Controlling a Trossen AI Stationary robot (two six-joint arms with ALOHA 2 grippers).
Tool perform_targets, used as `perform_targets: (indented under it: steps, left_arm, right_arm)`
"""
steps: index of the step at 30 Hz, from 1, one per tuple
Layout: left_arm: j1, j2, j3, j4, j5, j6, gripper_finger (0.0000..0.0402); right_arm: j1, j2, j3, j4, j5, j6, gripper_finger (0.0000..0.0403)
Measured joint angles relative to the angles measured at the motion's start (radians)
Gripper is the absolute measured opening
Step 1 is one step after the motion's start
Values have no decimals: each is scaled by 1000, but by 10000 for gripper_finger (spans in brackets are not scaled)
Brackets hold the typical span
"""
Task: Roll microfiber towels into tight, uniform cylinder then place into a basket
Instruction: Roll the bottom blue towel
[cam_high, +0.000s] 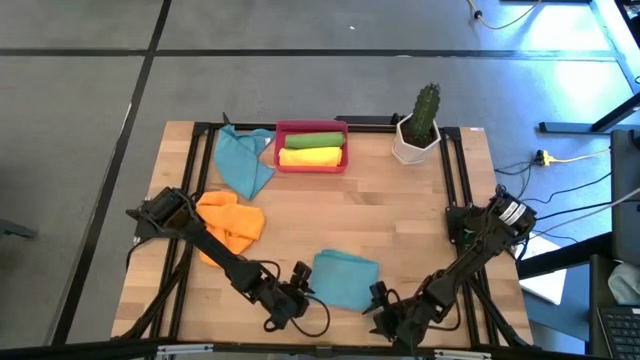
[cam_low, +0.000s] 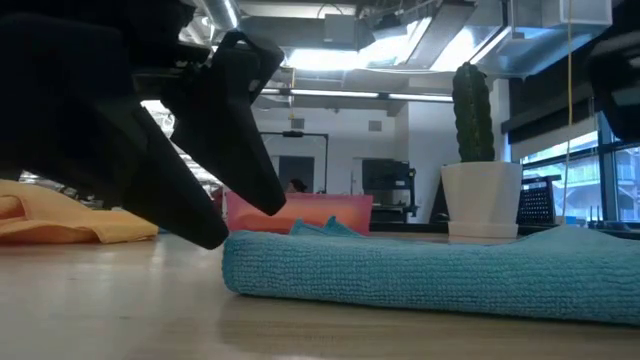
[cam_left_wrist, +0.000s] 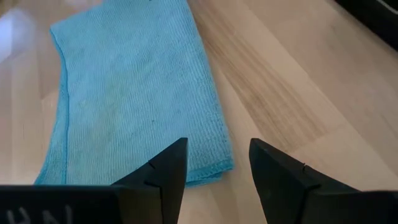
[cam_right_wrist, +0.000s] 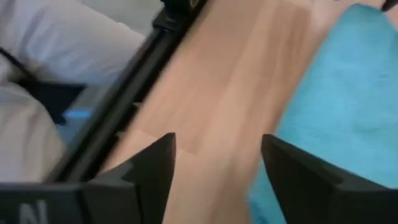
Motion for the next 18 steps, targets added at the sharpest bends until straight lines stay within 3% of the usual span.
perform_targets:
  steps: [4,18]
  left_arm:
    - [0,0,0,4,1,1,164]
    - [13,65,2,38,-15,10,164]
  right_arm:
    - [3,-1,11,-22,42,-32,256]
    - [6,57,15,-113,132,3,217]
